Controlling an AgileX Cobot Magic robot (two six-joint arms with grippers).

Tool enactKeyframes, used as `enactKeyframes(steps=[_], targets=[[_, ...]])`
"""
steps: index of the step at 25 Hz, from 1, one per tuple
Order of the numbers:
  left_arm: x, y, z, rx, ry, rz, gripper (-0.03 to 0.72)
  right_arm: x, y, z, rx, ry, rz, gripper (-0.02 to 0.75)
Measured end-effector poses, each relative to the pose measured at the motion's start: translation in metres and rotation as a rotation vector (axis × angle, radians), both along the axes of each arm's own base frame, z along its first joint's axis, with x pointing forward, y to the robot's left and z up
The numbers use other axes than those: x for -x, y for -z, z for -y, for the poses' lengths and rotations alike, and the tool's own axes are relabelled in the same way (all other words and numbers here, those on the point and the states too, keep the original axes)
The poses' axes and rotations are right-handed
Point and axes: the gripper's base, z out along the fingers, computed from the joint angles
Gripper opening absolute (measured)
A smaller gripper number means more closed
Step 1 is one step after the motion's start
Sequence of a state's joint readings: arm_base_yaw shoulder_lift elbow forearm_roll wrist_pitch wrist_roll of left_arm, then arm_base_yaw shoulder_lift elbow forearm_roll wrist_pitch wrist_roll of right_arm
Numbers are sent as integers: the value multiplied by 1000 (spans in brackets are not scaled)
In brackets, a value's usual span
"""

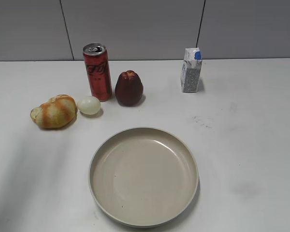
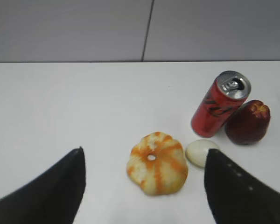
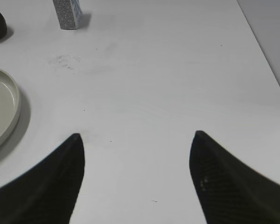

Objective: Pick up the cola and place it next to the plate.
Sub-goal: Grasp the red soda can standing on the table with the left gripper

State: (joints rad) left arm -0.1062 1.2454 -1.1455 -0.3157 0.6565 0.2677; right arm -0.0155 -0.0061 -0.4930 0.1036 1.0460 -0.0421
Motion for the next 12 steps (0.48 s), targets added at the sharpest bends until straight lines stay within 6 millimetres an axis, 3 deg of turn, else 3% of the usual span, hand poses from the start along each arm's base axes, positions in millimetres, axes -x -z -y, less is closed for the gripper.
enactKeyframes(steps=[5, 12], targets=[[-66, 0, 52, -37, 158, -49, 661, 0, 0, 0, 0, 0, 0, 533], [-130, 37, 114, -132, 314, -193, 664, 0, 0, 0, 0, 0, 0, 533]])
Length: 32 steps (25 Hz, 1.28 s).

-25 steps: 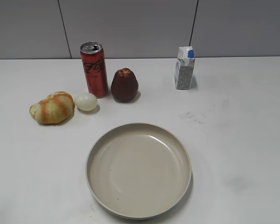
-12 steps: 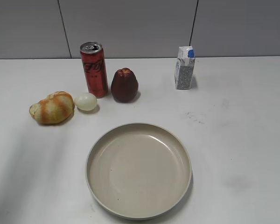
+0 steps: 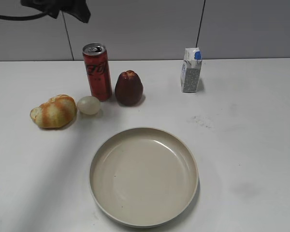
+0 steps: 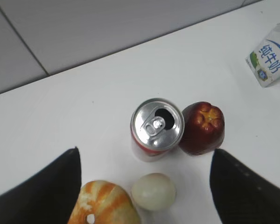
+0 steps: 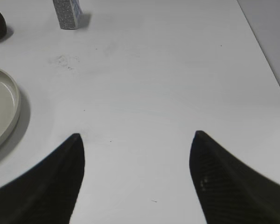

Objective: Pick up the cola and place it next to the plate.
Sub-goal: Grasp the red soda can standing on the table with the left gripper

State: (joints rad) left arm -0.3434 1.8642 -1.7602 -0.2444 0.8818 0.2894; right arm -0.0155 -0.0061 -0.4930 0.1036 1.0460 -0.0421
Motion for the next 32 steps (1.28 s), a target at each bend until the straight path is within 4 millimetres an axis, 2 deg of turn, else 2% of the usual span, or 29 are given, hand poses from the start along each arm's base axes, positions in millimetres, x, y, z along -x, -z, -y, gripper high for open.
enactKeyframes(steps=[6, 12, 22, 28, 32], targets=[[-31, 36, 28, -20, 39, -46, 664, 0, 0, 0, 0, 0, 0, 533], [-45, 71, 35, -56, 40, -80, 664, 0, 0, 0, 0, 0, 0, 533], [-50, 77, 37, -38, 31, -60, 664, 0, 0, 0, 0, 0, 0, 533], [-57, 106, 40, -58, 31, -115, 659, 0, 0, 0, 0, 0, 0, 533], [-59, 111, 40, -57, 27, -110, 628, 0, 0, 0, 0, 0, 0, 533]])
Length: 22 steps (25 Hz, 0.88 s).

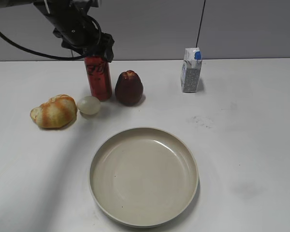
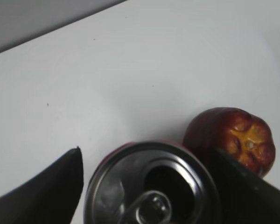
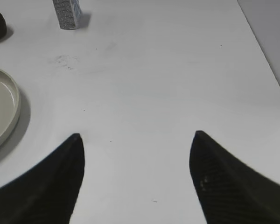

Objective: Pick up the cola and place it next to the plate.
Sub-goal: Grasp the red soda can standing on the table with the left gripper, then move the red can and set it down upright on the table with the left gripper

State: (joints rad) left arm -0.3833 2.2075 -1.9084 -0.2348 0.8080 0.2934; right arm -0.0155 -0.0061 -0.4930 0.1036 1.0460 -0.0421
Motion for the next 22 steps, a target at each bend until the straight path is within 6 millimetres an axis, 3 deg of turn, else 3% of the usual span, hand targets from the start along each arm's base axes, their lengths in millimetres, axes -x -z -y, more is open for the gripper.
enactKeyframes(steps=[4, 12, 15, 22], targets=[[0, 0, 0, 3, -1, 4, 514, 0, 0, 0, 0, 0, 0, 533], [3, -7, -2, -14, 8, 3, 512, 0, 0, 0, 0, 0, 0, 533], [7, -28, -5, -23, 13, 48, 512, 0, 0, 0, 0, 0, 0, 533], [31, -108, -4, 70, 44, 111, 512, 0, 0, 0, 0, 0, 0, 533]])
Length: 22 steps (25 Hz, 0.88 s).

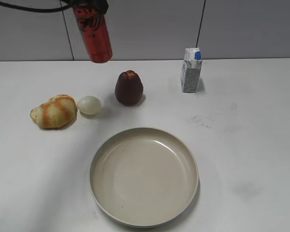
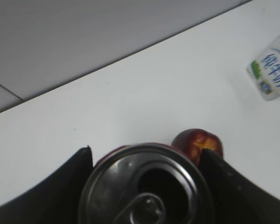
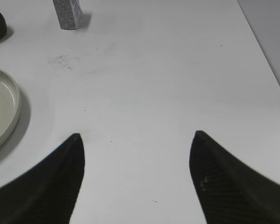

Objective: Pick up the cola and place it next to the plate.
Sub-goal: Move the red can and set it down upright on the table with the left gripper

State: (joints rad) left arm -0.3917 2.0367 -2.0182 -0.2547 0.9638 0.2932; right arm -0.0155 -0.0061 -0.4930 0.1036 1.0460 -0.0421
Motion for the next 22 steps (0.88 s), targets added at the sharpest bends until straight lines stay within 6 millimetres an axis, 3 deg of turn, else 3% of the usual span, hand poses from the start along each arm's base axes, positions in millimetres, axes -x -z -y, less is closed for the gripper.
enactKeyframes(steps=[3, 6, 13, 16, 22], targets=[[20, -24, 16, 26, 58, 13, 512, 0, 0, 0, 0, 0, 0, 533], [46, -34, 45, 30, 150, 9, 512, 0, 0, 0, 0, 0, 0, 533], [119, -33, 133, 56, 407, -28, 512, 0, 0, 0, 0, 0, 0, 533], [147, -25, 163, 51, 495, -50, 512, 0, 0, 0, 0, 0, 0, 533], [168, 14, 199, -4, 579, -117, 512, 0, 0, 0, 0, 0, 0, 533]])
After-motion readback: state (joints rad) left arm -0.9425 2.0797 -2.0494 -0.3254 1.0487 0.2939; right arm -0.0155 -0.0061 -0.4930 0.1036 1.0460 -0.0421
